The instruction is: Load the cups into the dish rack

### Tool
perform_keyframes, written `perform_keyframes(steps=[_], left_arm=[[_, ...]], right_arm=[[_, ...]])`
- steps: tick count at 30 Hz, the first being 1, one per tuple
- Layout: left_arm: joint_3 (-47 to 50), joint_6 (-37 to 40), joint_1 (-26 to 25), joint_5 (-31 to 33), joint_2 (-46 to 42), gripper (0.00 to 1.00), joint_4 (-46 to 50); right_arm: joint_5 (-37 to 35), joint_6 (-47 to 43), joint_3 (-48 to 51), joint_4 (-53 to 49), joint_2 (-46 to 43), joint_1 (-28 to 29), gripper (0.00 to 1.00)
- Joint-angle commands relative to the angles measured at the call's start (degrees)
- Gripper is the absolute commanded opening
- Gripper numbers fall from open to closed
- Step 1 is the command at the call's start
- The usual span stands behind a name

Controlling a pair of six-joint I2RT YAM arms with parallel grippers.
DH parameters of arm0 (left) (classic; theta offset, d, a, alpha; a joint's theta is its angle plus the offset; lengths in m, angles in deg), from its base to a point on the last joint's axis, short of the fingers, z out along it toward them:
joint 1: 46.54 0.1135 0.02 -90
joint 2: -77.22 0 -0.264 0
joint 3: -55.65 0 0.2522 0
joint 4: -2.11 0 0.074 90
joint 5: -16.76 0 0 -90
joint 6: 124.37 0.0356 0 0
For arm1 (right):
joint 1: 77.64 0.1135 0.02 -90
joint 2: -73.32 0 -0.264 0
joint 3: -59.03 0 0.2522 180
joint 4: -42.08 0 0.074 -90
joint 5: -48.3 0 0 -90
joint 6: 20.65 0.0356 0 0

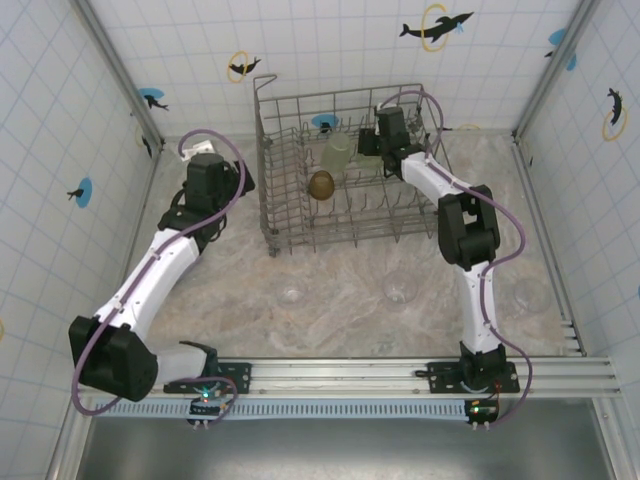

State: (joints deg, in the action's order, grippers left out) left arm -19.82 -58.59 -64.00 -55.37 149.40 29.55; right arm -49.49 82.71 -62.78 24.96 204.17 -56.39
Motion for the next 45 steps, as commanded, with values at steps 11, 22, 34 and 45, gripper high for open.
perform_keyframes(steps=[11, 22, 34, 45], left_arm=[[-0.07, -4.57, 0.82, 13.48, -2.56, 0.98, 13.67], [1.57, -12.27, 0.84, 21.91, -4.89, 0.97, 25.20], [5.26, -17.69, 2.57, 26.52, -2.14, 0.98, 31.70], [4.81, -20.23, 5.36, 27.32, 3.82, 0.97, 35.24]], right_arm=[[3.10, 0.73, -1.77, -4.66, -6.51, 0.34, 0.99], [6.39, -0.20, 7.55, -7.74, -20.43, -0.16, 1.00], [9.16, 0.72, 24.26, -7.93, -35.49, 0.02, 1.00], [8.47, 3.14, 39.00, -2.93, -47.98, 0.03, 1.00]])
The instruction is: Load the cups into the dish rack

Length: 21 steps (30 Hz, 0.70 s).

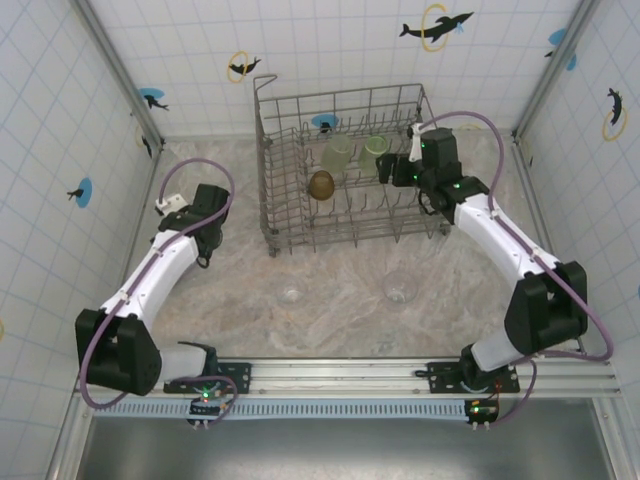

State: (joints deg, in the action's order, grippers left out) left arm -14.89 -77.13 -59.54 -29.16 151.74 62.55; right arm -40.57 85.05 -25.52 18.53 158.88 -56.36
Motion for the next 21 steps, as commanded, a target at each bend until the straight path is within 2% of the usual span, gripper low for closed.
perform_keyframes(steps=[1, 21], left_arm=[[-0.31, -1.88, 1.10, 0.75, 2.25, 0.97, 2.19], [-2.33, -0.23, 4.05, 0.40, 14.24, 0.95, -3.07]], right_arm=[[-0.42, 0.85, 2.40, 3.61, -3.25, -0.05, 1.00], [0.45, 2.42, 10.39, 5.58, -7.78, -2.06, 1.00]])
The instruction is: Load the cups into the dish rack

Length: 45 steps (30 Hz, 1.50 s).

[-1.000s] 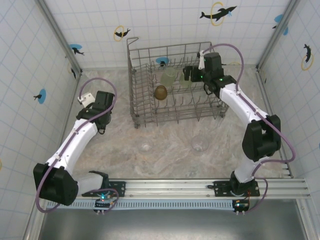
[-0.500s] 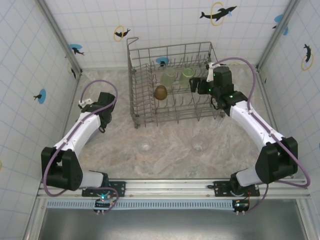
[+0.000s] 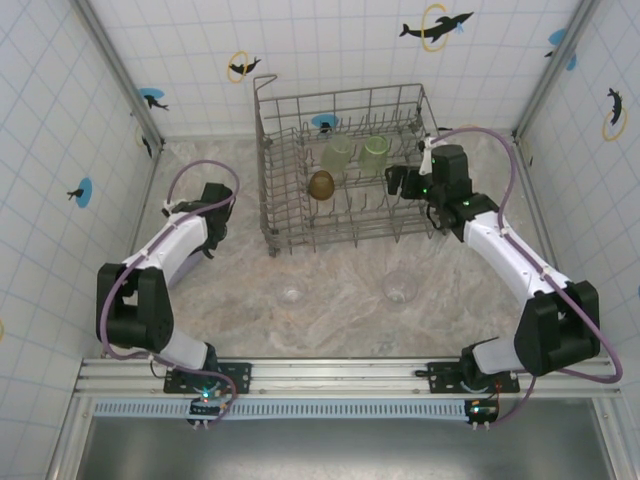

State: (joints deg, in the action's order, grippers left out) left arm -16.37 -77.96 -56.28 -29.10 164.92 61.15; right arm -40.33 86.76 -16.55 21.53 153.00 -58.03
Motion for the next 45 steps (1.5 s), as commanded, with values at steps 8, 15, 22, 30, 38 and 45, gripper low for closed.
perform_keyframes(steps=[8, 15, 22, 30, 38, 45], left_arm=[[-1.29, 3.09, 1.65, 0.69, 3.45, 0.88, -4.64], [-0.37, 4.89, 2.40, 1.05, 5.16, 0.80, -6.25], [0.44, 5.77, 3.06, 1.39, 6.10, 0.77, -7.16], [1.43, 6.77, 3.41, 1.48, 6.76, 0.68, -8.14], [1.83, 7.31, 3.67, 1.83, 8.18, 0.54, -8.51], [3.39, 7.58, 3.63, 2.17, 8.71, 0.34, -9.06]], right_arm=[[0.22, 1.28, 1.12, 2.46, -1.93, -0.63, 1.00], [0.09, 1.47, 0.69, 2.19, -1.54, -0.59, 1.00], [-0.17, 1.54, 0.40, 2.13, -1.54, -0.46, 1.00], [-0.38, 1.49, 0.04, 1.60, -1.71, -0.38, 1.00], [-0.78, 1.53, 0.09, 1.47, -2.32, -0.37, 1.00], [-0.98, 1.43, 0.12, 1.26, -2.77, -0.50, 1.00]])
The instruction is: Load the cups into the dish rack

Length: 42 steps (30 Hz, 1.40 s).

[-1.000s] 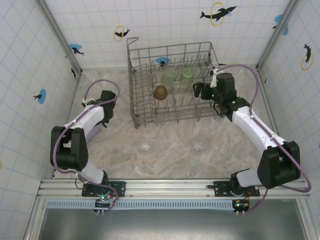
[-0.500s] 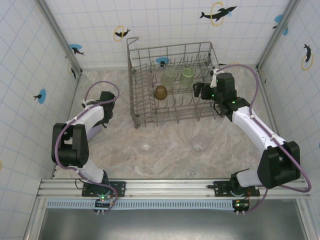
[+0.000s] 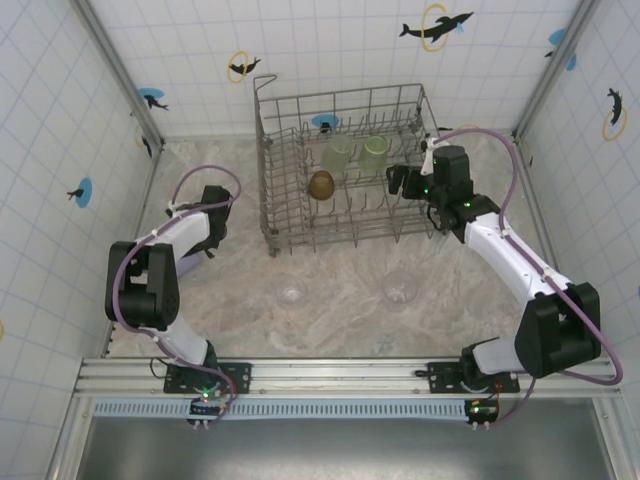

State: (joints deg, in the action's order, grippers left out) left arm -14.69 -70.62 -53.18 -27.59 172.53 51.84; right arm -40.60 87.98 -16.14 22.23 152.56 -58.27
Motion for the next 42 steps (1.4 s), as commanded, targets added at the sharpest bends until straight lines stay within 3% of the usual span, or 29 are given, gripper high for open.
perform_keyframes(steps=[1, 9, 21, 42], left_arm=[[1.84, 0.26, 0.57, 0.67, 1.19, 0.31, 0.25], [2.45, 0.38, 0.66, 0.48, 0.94, 0.00, -0.11], [2.61, 1.34, 0.57, -0.17, -0.92, 0.00, -0.28], [2.08, 5.24, 0.55, -11.09, -12.55, 0.00, -1.47]], right_arm=[[-0.67, 0.19, -0.38, 0.48, -2.34, -0.24, 1.00], [-0.85, 0.23, -0.38, 0.33, -2.73, -0.56, 1.00], [-1.04, 0.07, -0.14, 0.02, -3.28, -0.67, 1.00], [0.16, 0.09, 1.67, 0.71, -5.50, 0.72, 1.00]])
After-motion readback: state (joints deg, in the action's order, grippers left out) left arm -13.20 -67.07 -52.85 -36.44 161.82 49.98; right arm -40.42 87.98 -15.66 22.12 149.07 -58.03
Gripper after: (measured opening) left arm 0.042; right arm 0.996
